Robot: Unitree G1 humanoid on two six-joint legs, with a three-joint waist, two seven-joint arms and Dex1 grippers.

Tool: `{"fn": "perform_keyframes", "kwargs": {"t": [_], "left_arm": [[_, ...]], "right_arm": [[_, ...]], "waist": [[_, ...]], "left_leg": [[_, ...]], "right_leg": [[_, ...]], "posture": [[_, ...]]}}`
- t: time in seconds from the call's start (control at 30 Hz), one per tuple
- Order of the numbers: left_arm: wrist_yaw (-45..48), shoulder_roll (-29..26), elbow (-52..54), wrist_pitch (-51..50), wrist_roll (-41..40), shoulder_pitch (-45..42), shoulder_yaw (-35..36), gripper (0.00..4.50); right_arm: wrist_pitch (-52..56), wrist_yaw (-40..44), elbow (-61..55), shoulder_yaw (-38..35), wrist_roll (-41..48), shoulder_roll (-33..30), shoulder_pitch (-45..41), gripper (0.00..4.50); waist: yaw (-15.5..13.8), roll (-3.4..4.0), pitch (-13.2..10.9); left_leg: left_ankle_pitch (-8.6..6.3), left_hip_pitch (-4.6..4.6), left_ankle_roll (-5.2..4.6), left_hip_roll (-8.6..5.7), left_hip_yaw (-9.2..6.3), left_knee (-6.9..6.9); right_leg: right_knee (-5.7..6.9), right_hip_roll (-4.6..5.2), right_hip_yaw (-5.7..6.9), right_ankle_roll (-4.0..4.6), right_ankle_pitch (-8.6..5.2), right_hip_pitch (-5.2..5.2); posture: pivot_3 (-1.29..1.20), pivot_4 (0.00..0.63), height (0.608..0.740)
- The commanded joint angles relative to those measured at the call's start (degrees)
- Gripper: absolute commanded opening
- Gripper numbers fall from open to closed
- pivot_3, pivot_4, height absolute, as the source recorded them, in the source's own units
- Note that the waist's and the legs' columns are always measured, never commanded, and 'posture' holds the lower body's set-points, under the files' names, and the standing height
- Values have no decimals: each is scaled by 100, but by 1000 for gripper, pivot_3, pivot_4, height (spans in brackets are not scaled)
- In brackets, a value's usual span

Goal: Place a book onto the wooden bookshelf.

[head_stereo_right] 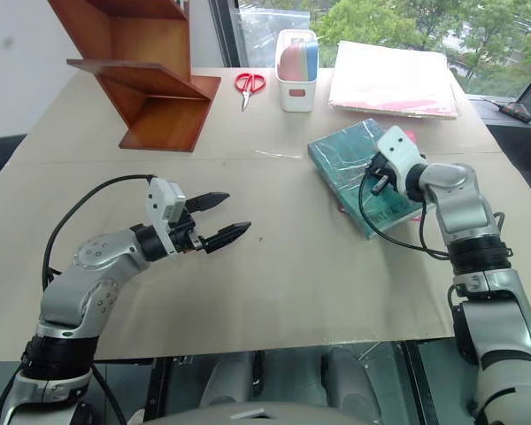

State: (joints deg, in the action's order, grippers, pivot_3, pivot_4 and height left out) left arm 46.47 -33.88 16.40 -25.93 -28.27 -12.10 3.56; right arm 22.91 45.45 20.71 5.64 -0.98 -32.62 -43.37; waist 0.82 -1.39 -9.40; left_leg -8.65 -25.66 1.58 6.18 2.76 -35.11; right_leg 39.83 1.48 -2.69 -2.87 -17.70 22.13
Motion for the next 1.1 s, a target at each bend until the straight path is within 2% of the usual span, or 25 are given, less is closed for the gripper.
{"fn": "perform_keyframes", "kwargs": {"t": [0.03,0.37,0.5,0.63,0.73,0.77,0.8,0.83,0.87,0.97,1.0,1.03,1.1], "left_arm": [[43,46,69,-34,-93,-135,-33,4500],[-17,161,94,-349,-201,-381,-120,4500],[-38,230,75,-454,-249,-514,-145,4500],[-100,385,92,-659,-406,-663,-138,4500],[-183,542,94,-879,-557,-793,-164,4500],[-221,624,54,-974,-613,-864,-187,4500],[-243,683,22,-1043,-651,-920,-210,4500],[-258,750,-26,-1131,-700,-988,-240,4500],[-270,809,-72,-1219,-744,-1048,-261,4500],[-317,1056,-349,-1495,-883,-1306,-311,4500],[-353,1142,-494,-1621,-897,-1416,-358,4500],[-386,1211,-636,-1686,-862,-1510,-415,4500],[-358,1340,-933,-1808,-882,-1682,-479,4500]], "right_arm": [[11,-85,89,29,18,120,95,32],[-236,-126,96,-212,151,85,60,32],[-537,-92,-474,-484,445,77,199,32],[-403,216,-1533,-798,987,-87,634,32],[-60,413,-2597,-1239,1745,-157,1096,850],[190,380,-3125,-1427,2011,-206,1356,1383],[393,331,-3537,-1558,2209,-253,1569,1612],[570,254,-3945,-1699,2380,-289,1807,2161],[720,168,-4272,-1811,2499,-321,2007,2437],[1239,-25,-5308,-2141,2840,-503,2825,3688],[1418,-75,-5681,-2292,2974,-571,3161,4289],[1568,-143,-6011,-2451,3097,-624,3474,4469],[1618,-259,-6585,-2704,3069,-703,4113,4469]], "waist": [[9,0,0],[6,0,0],[-4,2,-2],[-34,9,-10],[-41,9,-11],[-44,10,-12],[-46,10,-12],[-53,9,-12],[-77,9,-12],[-78,10,-12],[-82,9,-12],[-94,8,-12],[-92,8,-12]], "left_leg": [[0,1,0,0,0,0],[0,0,0,0,0,-1],[0,-2,0,0,0,0],[0,-13,0,0,-2,2],[0,-13,0,0,-2,2],[0,-15,0,0,-4,3],[0,-15,0,0,-5,4],[0,-15,0,0,-5,4],[0,-14,0,0,-6,4],[0,-12,0,-1,-7,2],[0,-15,0,-3,-13,1],[0,-11,0,-3,-17,1],[0,-10,0,-4,-19,-1]], "right_leg": [[0,0,-1,0,0,0],[0,-1,-2,0,0,0],[-1,-1,-1,-1,0,1],[-6,-1,1,-1,0,4],[-10,-1,0,-2,0,4],[-11,-1,3,-2,-1,4],[-12,-1,3,-2,-1,3],[-12,-1,4,-2,-1,2],[-12,-1,5,-2,-1,2],[-10,-1,3,-2,-1,2],[-9,0,8,-3,-1,0],[-10,0,12,-2,-1,-4],[-10,-1,11,-2,-1,-6]], "posture": [[0,150,740],[0,150,740],[0,150,740],[0,150,740],[0,150,740],[0,150,740],[0,150,740],[0,150,740],[0,150,740],[0,150,740],[0,150,740],[0,150,740],[0,150,740]]}}
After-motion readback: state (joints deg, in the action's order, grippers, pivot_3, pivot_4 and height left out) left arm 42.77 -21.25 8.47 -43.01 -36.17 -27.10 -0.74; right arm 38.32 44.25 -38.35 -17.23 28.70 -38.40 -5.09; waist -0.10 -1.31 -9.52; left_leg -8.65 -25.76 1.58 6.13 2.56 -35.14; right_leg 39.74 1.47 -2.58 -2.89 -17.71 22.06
